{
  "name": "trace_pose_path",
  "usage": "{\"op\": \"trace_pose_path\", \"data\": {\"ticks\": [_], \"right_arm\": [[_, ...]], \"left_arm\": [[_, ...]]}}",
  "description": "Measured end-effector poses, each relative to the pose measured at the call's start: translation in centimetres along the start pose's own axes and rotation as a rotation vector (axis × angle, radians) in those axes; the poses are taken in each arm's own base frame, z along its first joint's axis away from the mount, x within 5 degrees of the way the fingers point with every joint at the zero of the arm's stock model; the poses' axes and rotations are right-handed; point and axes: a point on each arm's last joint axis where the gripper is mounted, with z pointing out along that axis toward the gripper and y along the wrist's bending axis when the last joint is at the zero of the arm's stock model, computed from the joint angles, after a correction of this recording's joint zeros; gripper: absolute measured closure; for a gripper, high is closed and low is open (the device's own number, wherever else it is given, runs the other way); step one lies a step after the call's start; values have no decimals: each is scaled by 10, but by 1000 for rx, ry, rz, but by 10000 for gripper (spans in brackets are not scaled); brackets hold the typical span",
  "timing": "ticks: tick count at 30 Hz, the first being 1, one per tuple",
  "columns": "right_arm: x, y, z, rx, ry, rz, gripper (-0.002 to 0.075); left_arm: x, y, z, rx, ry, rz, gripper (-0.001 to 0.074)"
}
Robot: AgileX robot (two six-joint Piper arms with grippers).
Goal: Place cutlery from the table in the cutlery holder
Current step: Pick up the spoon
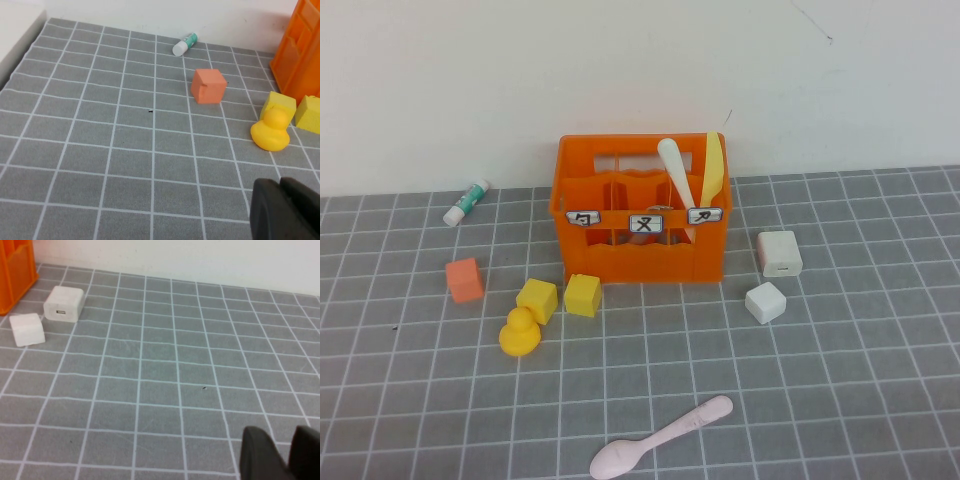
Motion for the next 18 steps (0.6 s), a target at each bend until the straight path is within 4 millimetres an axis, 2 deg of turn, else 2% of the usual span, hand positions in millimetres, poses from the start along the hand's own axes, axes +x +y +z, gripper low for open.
{"op": "trace_pose_path", "data": {"ticks": [13,16,18], "right_arm": [[-4,1,0,-6,-49,33,581],[-14,1,-1,-25,-165,207,581],[-30,-1,-7,-42,-244,341,581]], "left_arm": [[0,0,0,0,0,6,736],[0,0,0,0,0,18,736],[0,0,0,0,0,23,736]]}}
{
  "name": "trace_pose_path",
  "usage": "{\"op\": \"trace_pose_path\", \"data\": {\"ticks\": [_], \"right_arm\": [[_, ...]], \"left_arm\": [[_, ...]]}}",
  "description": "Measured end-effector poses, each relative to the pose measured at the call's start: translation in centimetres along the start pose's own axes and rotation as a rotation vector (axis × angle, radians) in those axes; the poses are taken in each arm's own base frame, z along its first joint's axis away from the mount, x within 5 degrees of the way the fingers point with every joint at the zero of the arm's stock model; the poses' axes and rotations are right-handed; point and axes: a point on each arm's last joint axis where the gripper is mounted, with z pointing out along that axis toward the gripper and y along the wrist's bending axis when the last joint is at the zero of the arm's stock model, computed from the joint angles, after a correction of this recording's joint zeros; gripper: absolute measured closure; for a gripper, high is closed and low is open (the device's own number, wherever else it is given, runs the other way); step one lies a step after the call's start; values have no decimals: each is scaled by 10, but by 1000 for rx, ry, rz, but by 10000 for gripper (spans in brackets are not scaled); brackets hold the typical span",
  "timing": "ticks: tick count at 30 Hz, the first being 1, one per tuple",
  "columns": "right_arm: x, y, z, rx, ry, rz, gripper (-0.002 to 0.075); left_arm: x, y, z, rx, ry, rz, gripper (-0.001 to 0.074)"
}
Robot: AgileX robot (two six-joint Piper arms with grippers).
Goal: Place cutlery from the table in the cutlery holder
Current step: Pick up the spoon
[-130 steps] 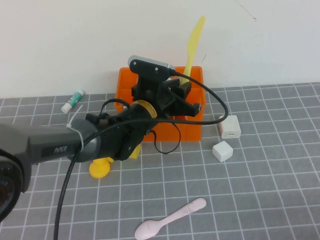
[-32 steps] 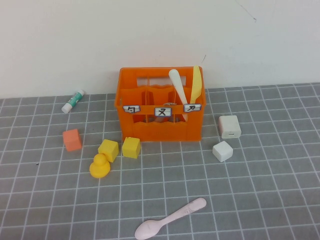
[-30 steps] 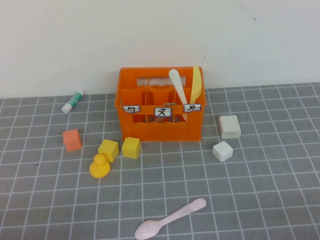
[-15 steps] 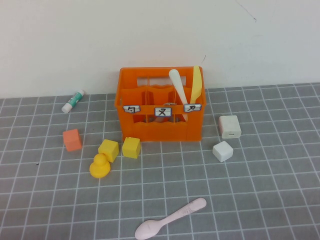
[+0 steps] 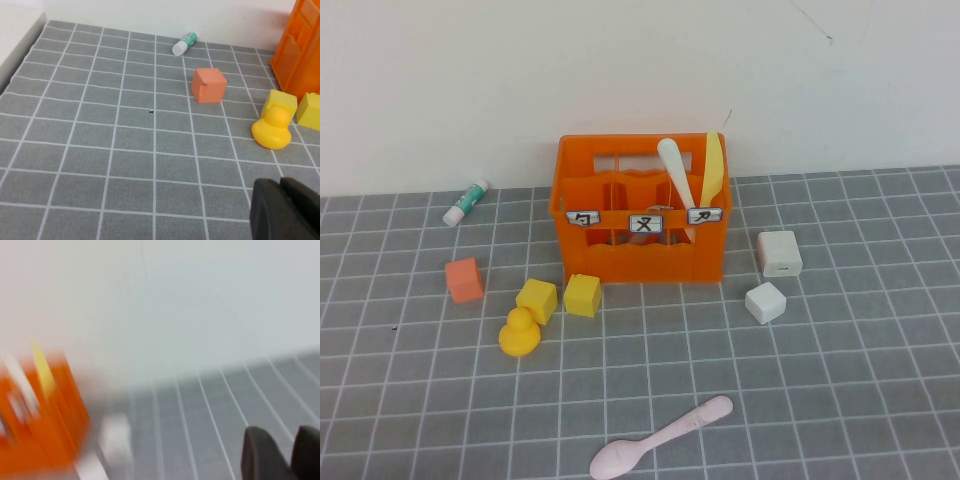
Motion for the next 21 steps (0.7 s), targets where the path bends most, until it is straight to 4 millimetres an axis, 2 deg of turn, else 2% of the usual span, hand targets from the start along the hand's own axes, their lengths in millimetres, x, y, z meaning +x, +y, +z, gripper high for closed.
{"op": "trace_pose_path", "data": {"ticks": [2,5,8,11,16,21], "right_arm": [[-26,4,-7,-8,-78,57,581],[-64,9,-22,4,-161,27,581],[-86,11,-33,38,-167,-36,581],[-93,12,-28,63,-102,-94,581],[-90,16,-10,45,98,-255,584],[-105,37,13,-179,410,-490,650]], "left_arm": [[0,0,0,0,0,1,736],[0,0,0,1,0,0,736],[0,0,0,1,0,0,736],[0,0,0,1,0,0,736],[0,0,0,1,0,0,736],[0,0,0,1,0,0,736]]}}
